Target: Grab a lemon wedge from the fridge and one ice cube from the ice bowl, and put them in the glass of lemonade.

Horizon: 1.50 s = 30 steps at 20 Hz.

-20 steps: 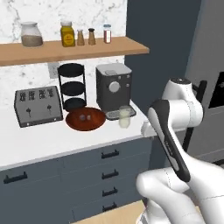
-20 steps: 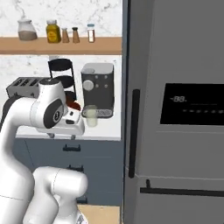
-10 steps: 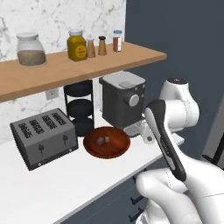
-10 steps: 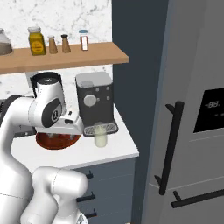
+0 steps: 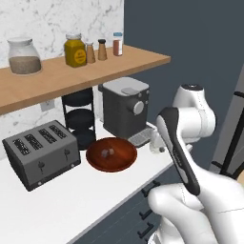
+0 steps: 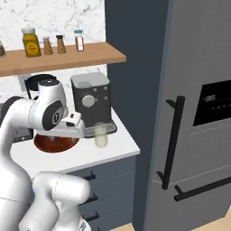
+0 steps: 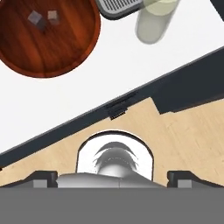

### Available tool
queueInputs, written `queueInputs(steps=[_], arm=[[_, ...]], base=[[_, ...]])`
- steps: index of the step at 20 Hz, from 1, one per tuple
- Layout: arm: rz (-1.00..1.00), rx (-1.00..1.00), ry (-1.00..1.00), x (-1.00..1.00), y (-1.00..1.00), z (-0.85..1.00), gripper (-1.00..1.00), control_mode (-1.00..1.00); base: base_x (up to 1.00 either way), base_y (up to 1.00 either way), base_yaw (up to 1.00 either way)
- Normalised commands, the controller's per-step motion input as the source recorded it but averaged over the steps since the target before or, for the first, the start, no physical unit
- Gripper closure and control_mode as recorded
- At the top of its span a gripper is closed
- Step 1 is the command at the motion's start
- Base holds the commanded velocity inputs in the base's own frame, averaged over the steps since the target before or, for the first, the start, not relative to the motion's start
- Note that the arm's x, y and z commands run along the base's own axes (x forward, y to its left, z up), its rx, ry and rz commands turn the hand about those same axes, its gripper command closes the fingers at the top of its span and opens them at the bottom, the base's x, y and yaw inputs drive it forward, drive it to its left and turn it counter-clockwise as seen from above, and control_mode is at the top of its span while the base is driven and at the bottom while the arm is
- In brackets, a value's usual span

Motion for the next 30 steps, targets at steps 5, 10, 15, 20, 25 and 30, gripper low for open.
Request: queueInputs(steps=[5, 10, 15, 20, 25, 30], arm=[[0.00, 0.00, 0.00, 0.23, 0.83, -0.43, -1.00, -1.00], [0.04, 0.05, 0.00, 0.59, 1.00, -0.45, -1.00, -1.00], [-0.03, 0.01, 0.00, 0.75, 0.99, -0.37, -1.00, -1.00], [-0.18, 0.00, 0.00, 0.67, 0.60, -0.19, -1.00, -1.00], [-0.16, 0.00, 0.00, 0.48, 0.07, -0.06, -1.00, -1.00], [-0.08, 0.00, 0.01, 0.46, 0.00, -0.34, -1.00, -1.00]], base=[[0.00, 0.00, 0.00], [0.00, 0.00, 0.00], [0.00, 0.00, 0.00], [0.00, 0.00, 0.00], [0.00, 0.00, 0.00], [0.00, 0.00, 0.00]])
